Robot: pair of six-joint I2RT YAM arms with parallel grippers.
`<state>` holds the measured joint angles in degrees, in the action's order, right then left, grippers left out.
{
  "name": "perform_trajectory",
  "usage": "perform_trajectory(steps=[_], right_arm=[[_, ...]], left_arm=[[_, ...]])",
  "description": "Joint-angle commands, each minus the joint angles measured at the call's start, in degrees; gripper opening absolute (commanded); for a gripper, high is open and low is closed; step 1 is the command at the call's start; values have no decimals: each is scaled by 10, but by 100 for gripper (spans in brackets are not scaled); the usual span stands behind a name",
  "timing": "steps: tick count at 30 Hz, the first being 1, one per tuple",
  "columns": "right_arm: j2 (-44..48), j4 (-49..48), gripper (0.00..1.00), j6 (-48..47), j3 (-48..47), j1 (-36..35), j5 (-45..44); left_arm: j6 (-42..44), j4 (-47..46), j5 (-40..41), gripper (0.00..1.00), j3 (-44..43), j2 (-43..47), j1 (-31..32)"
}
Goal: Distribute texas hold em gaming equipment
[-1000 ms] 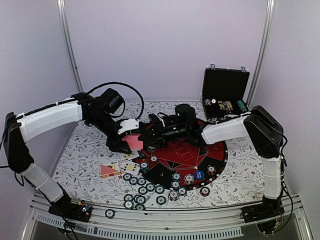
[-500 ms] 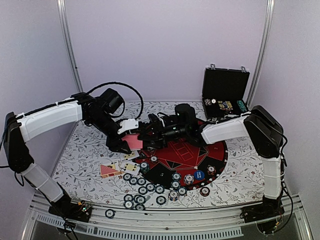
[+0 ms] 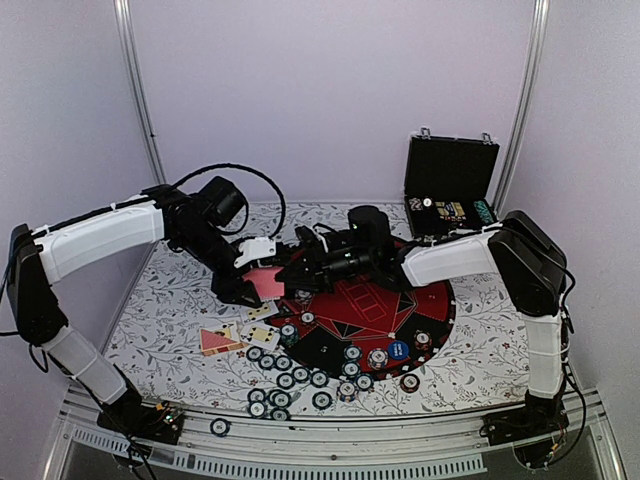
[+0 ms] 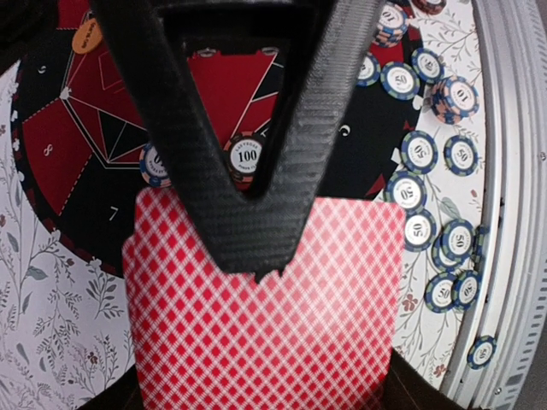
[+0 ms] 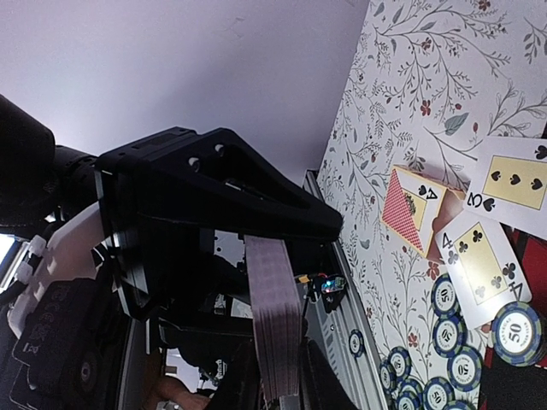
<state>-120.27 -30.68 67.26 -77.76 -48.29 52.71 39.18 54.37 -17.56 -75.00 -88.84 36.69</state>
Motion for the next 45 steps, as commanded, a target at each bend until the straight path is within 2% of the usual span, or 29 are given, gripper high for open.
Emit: perform_trajectory(steps=[1,19,21,23,24,25,28,31,34,37,45], right_arm=[[18,3,14,-13,15,5,1],[39,50,10,-50,21,16,-6],[37,47,14,-49,21,16,-4],[36,43,32,-45,21,16,-2],[36,41,37,-44,20,16,-1],[35,39,40,-42,19,15,-1],[29,39,42,-38,5,12,1],[17,37,36,-33,-10,6,3],[10,35,21,-31,-14,3,5],[14,37,12,-32,-5,4,4],[35,38,1,-37,31,14,1]], left_arm=[[-2,6,-4,39,-11,-6,-10],[-3,14,-7,36,-13,-10,-11],[-4,14,-7,35,-11,-10,-11],[-3,14,-6,35,-9,-10,-12],[-2,14,-6,35,-9,-9,-12],[-3,13,-7,35,-10,-9,-12],[-3,14,-6,35,-16,-12,-12],[-3,14,-6,35,-18,-13,-12],[-5,15,-4,35,-15,-13,-13],[-4,14,-2,35,-10,-12,-13],[-4,16,-2,34,-8,-11,-16]])
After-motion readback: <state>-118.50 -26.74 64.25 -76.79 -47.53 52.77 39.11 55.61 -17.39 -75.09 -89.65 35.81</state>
